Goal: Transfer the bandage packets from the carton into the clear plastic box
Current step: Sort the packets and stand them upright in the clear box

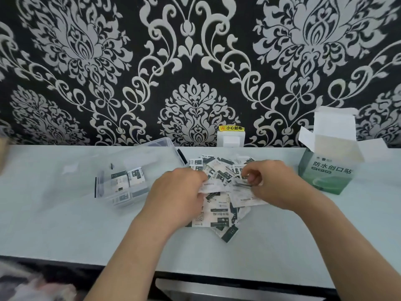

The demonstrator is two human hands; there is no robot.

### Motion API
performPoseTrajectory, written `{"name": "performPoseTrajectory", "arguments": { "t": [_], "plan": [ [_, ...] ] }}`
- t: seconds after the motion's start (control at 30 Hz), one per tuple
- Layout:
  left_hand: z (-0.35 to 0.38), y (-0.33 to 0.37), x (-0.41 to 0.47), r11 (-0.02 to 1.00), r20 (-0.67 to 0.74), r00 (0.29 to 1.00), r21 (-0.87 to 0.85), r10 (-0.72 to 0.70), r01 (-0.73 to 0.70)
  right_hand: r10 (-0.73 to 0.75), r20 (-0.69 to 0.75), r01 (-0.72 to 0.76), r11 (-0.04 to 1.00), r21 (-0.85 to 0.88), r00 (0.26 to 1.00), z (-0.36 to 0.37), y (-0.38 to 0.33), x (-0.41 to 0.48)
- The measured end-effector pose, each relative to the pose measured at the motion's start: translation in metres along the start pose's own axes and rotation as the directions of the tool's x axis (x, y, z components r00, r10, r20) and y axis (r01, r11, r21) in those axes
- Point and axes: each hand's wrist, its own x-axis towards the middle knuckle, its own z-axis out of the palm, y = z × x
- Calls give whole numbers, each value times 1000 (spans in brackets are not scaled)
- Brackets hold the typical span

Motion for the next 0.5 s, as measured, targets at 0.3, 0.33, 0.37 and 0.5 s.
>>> {"name": "performPoseTrajectory", "arguments": {
  "t": [0.3, 0.33, 0.37, 0.5],
  "plan": [
    [1, 0, 3, 969, 68, 996, -238, -50, 65, -9, -40, 11, 999, 52, 999, -4, -4, -5],
    [3, 1, 6, 969, 40, 998, -240, -50, 59, 3, -7, -2, 998, 66, 1000, -3, -3, -5],
    [6, 2, 8, 968, 13, 998, -243, -58, 60, 10, 16, -12, 997, 75, 1000, -1, -2, -4],
    [11, 10, 16, 823, 13, 989, -553, -145, 128, 40, -49, -34, 994, 105, 998, 0, 4, -2]
  ]
}}
